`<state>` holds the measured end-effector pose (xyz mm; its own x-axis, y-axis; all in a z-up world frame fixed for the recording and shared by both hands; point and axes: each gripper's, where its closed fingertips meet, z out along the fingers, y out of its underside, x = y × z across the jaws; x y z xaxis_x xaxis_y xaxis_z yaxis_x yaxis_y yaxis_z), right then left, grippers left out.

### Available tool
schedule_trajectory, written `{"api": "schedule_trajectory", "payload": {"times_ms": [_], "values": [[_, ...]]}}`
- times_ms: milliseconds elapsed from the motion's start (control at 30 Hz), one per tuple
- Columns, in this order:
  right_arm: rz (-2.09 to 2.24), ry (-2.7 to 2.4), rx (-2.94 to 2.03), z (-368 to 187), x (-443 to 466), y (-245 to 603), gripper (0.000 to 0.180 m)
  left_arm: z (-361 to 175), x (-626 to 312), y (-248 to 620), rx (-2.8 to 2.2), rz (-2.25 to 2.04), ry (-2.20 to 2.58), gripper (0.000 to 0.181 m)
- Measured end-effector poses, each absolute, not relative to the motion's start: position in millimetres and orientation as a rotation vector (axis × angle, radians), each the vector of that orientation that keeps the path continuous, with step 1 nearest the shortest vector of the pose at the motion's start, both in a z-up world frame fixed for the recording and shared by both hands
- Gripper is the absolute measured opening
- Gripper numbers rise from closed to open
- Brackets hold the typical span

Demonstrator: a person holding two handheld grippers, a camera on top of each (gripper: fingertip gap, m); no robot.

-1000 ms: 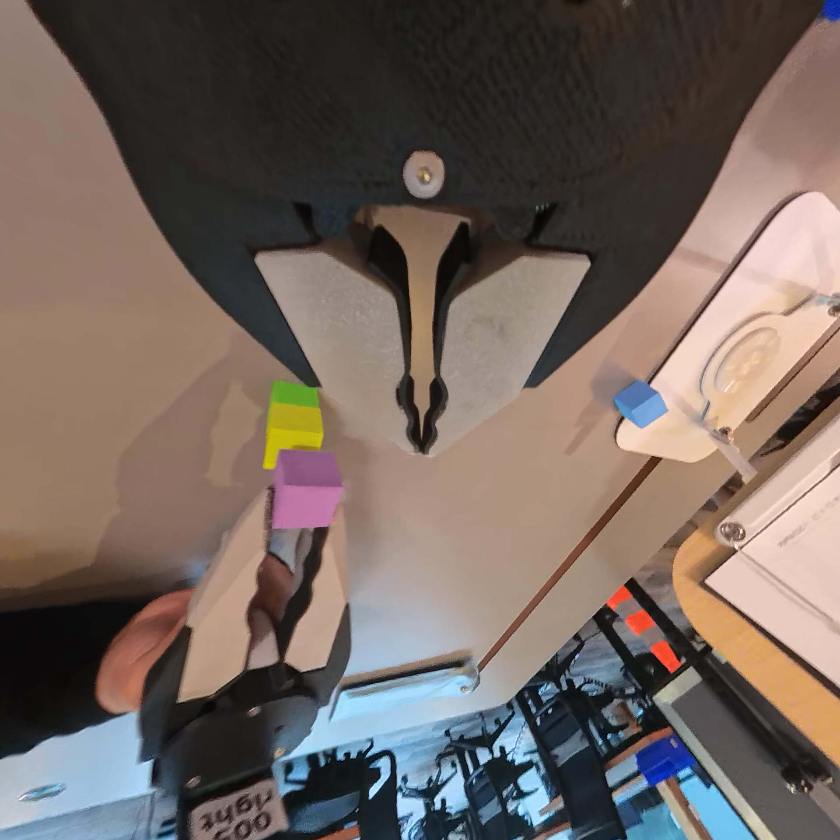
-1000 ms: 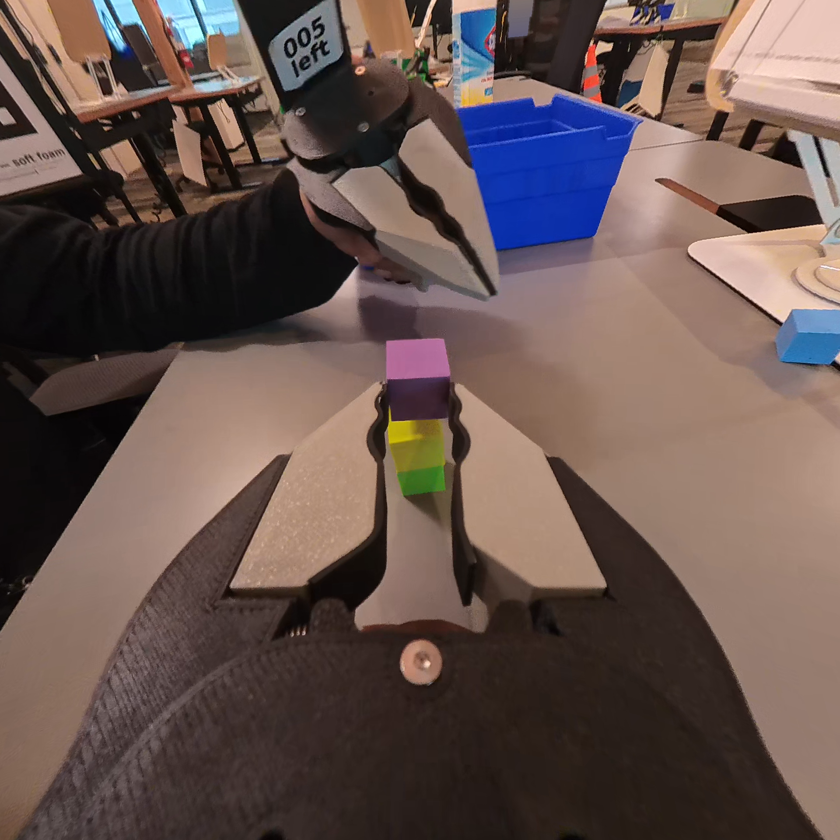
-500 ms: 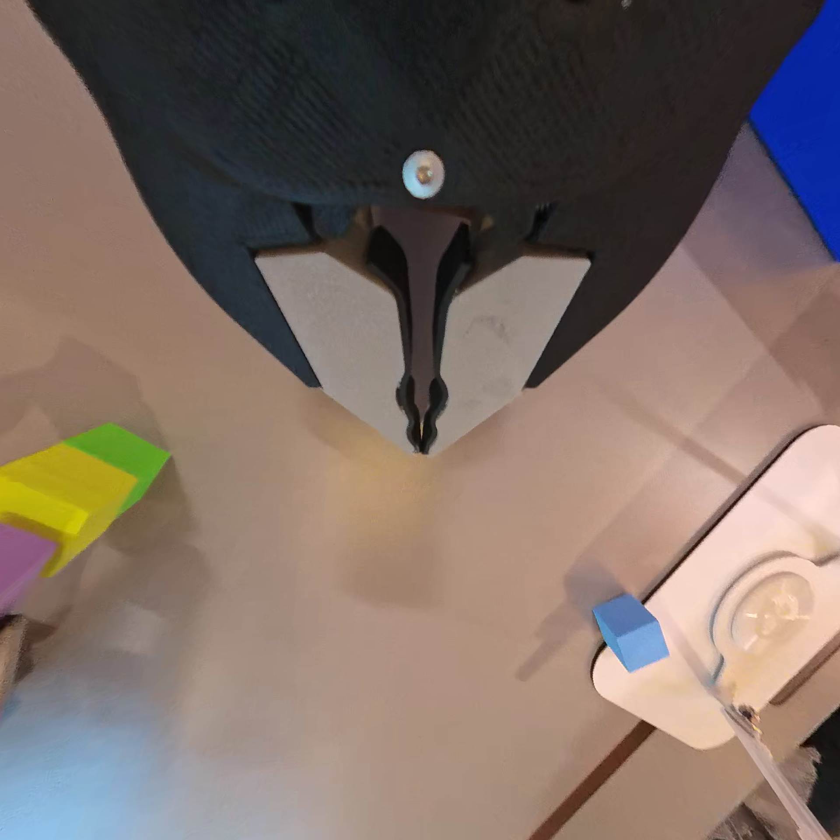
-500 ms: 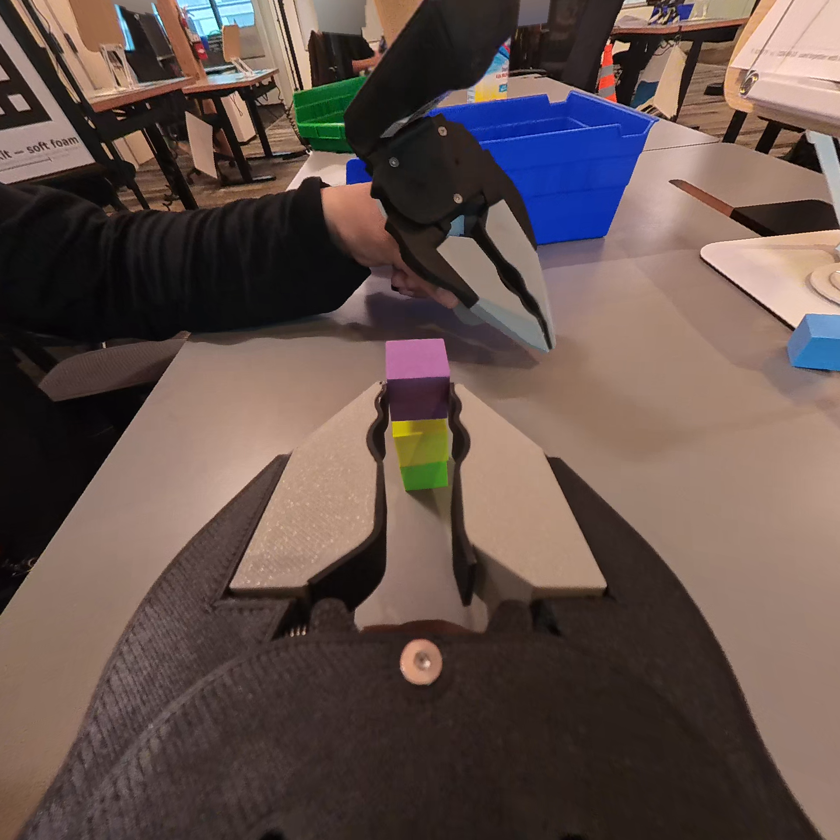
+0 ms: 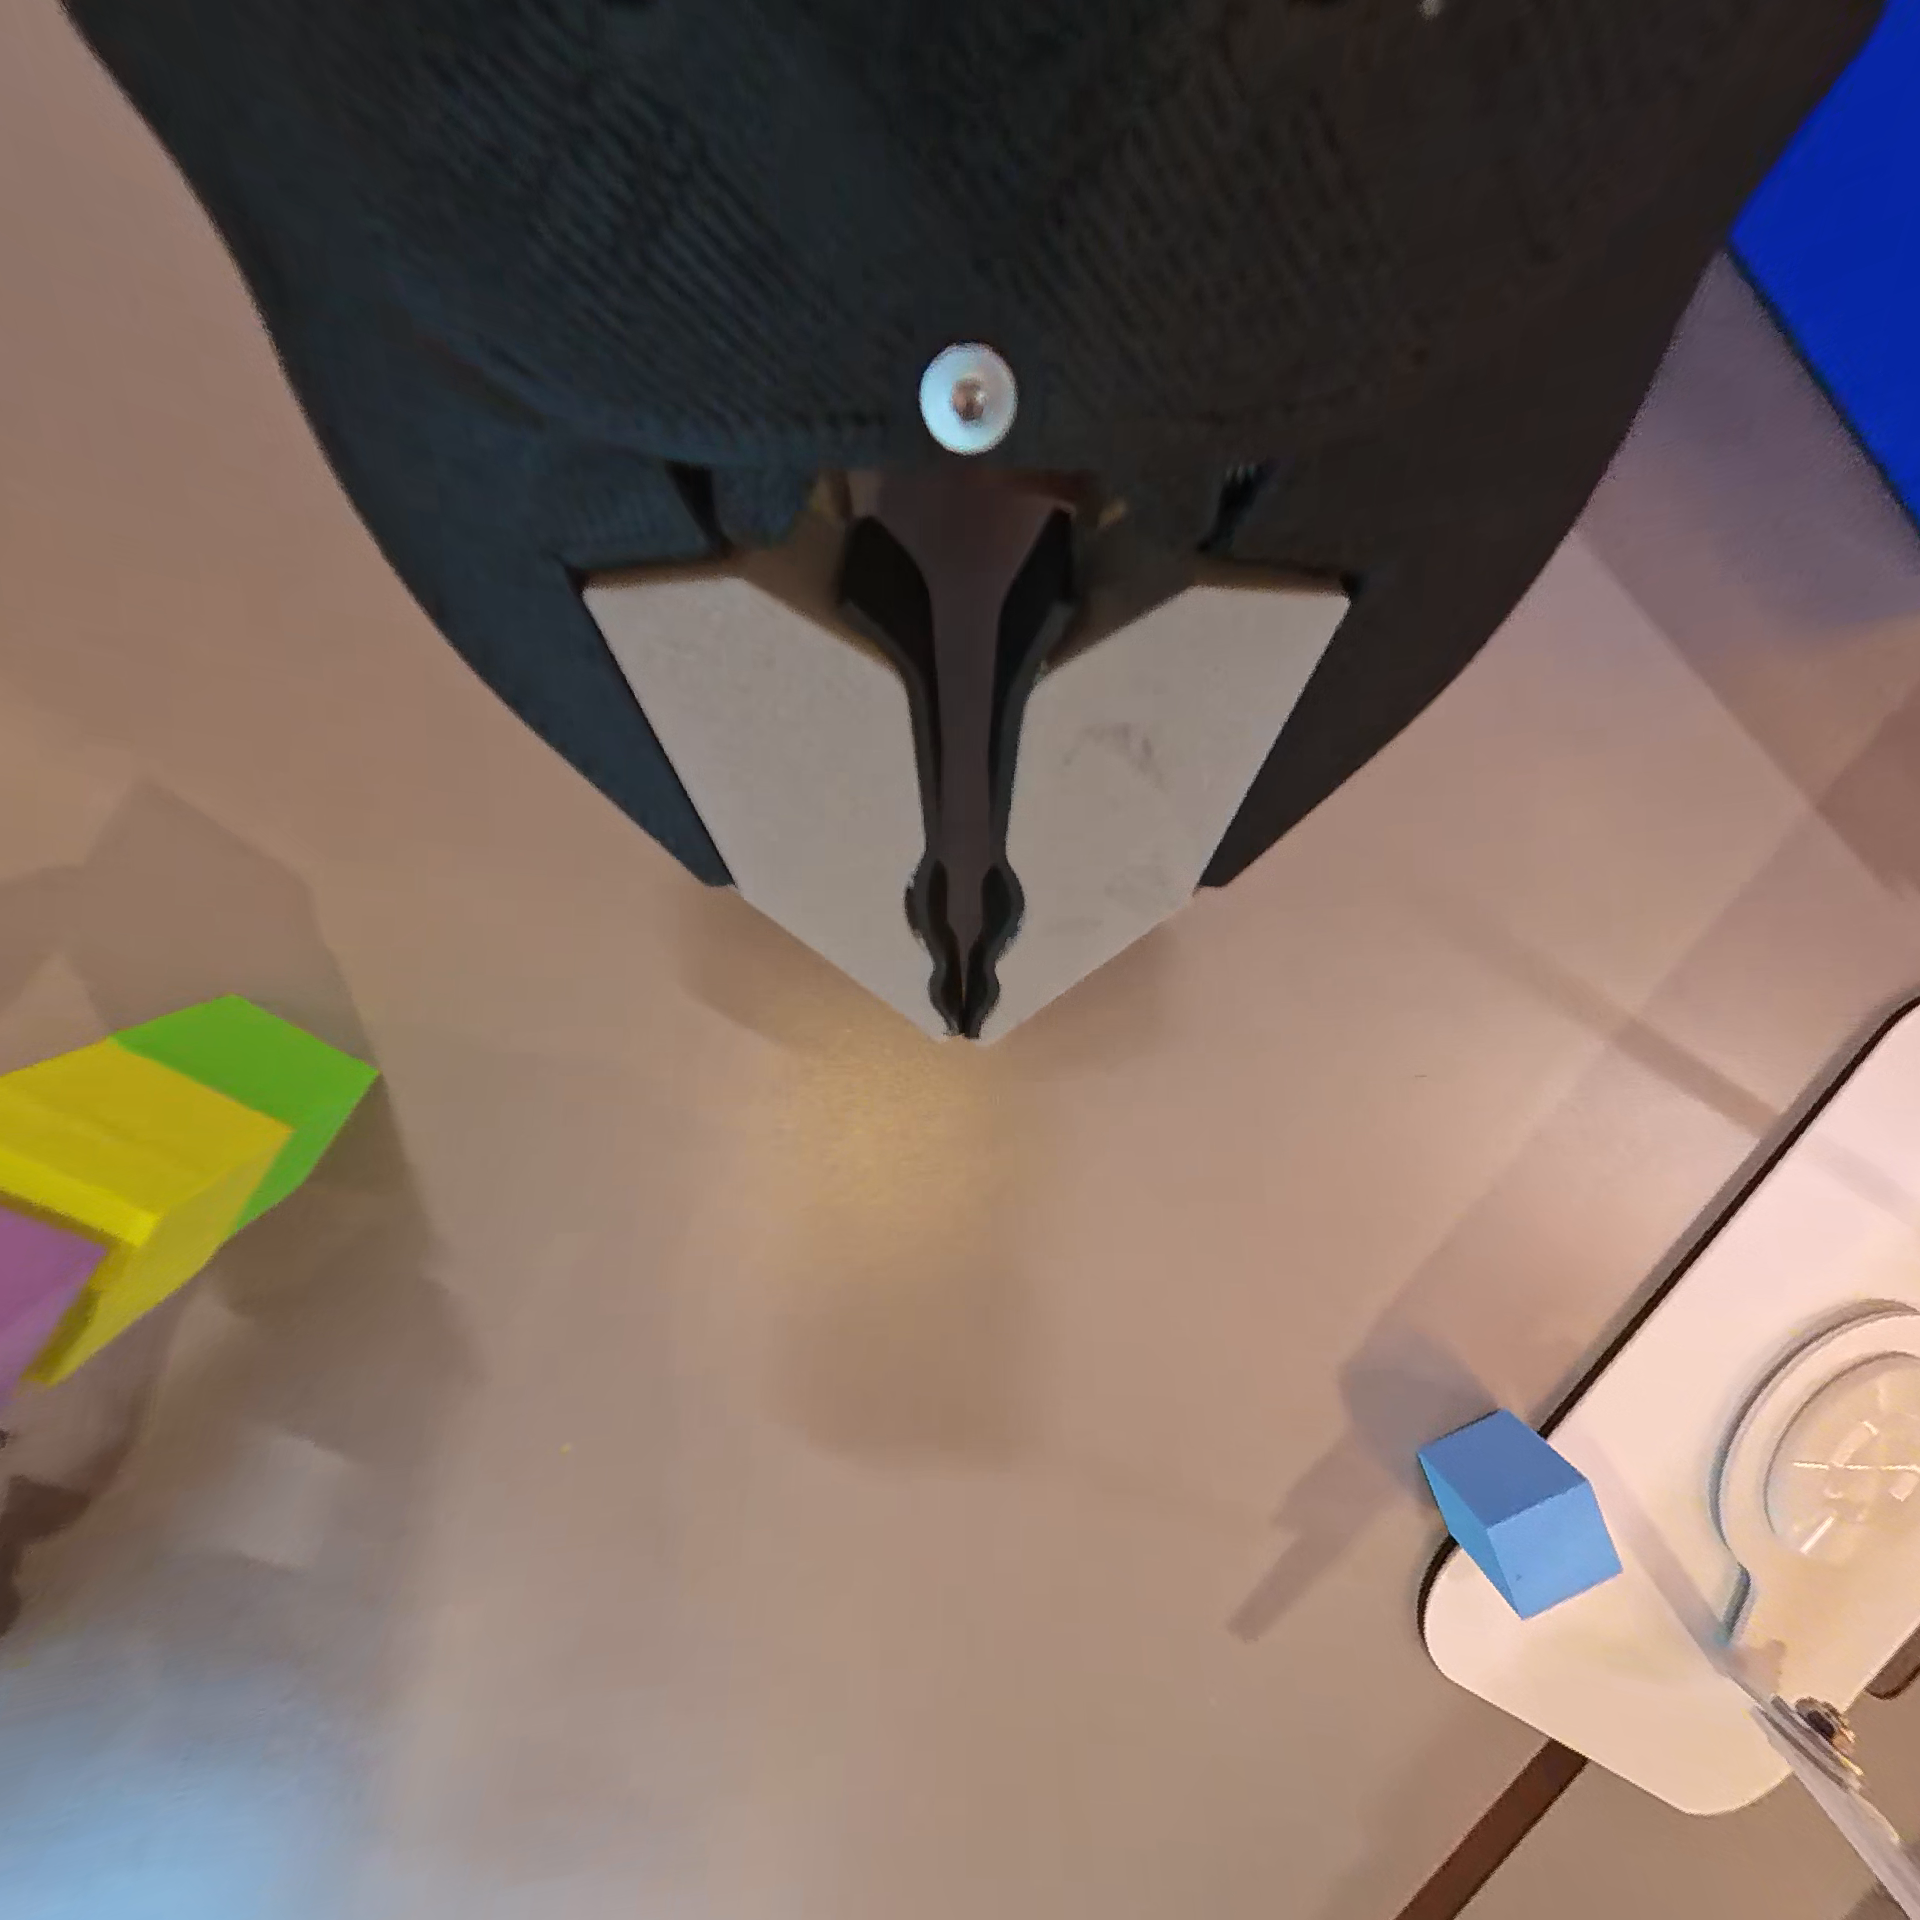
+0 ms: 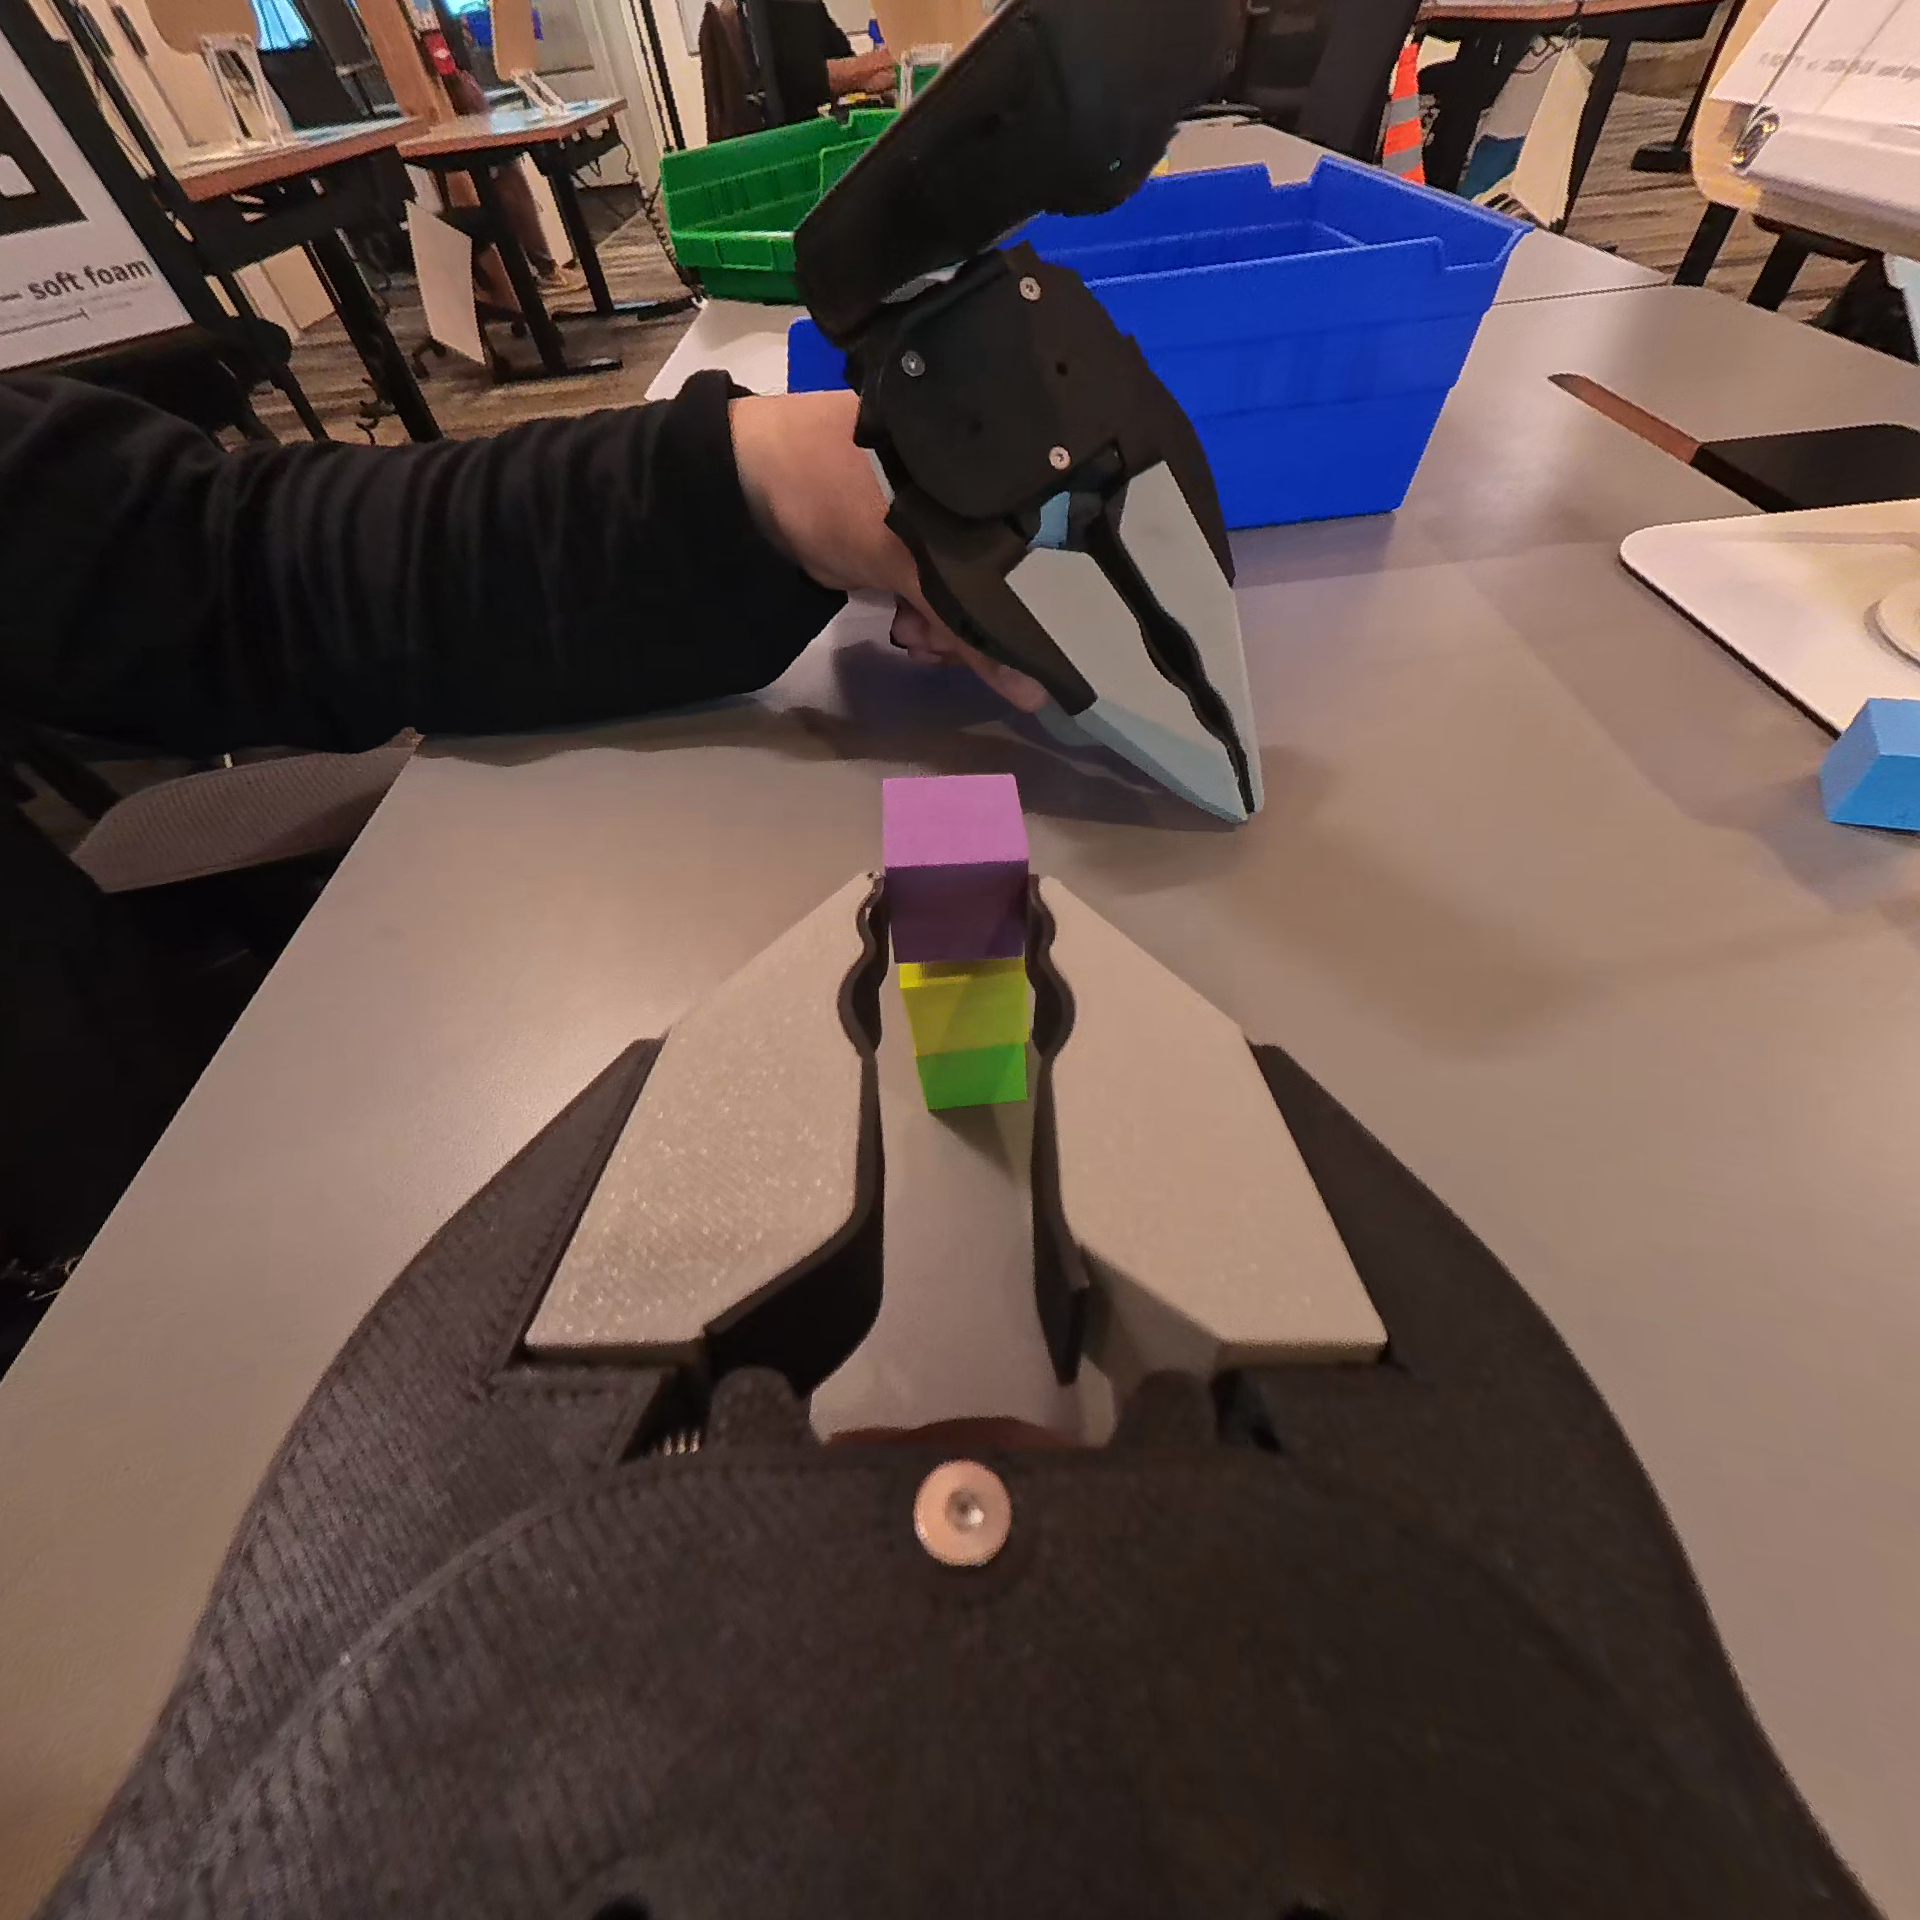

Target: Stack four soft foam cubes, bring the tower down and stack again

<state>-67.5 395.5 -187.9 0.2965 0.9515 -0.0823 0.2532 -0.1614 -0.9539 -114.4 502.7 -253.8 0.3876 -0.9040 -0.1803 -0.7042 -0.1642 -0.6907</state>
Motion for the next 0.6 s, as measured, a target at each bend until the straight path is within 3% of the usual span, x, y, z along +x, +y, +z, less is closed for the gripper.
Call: {"api": "schedule_trajectory", "payload": {"times_ms": [600], "values": [[0.918, -1.14, -1.642, -191.6, -67.9, 394.7, 0.023, -255.9, -114.3, 501.6, -1.938, -0.354, 1.392, 0.0]]}}
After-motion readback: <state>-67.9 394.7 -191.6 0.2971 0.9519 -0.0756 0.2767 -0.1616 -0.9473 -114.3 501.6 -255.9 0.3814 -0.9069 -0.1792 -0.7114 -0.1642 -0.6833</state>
